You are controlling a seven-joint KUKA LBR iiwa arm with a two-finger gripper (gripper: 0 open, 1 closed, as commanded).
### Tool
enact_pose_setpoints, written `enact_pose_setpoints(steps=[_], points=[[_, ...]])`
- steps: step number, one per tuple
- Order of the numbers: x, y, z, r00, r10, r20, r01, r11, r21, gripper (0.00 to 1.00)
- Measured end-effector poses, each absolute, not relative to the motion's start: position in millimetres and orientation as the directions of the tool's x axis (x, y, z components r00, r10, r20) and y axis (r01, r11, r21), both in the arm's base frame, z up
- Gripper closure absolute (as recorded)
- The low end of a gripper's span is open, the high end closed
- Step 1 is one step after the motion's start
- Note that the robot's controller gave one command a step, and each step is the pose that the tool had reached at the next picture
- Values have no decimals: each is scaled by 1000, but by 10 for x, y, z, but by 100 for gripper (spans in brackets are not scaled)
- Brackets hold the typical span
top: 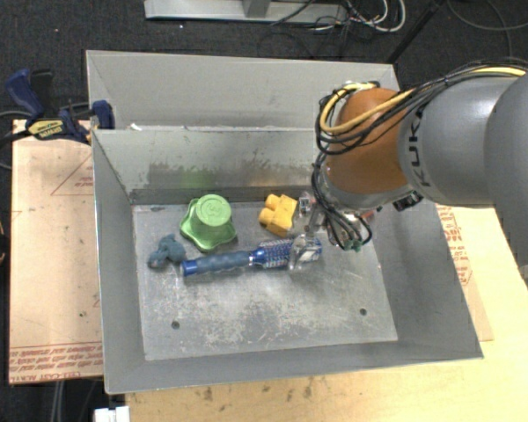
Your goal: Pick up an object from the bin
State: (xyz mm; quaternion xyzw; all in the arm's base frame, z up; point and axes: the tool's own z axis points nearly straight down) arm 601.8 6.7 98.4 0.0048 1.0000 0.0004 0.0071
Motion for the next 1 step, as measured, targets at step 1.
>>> enact_pose_setpoints(steps=[1], points=[[6000,16,2252,-1000,-18,-10,-18,1000,0,100]])
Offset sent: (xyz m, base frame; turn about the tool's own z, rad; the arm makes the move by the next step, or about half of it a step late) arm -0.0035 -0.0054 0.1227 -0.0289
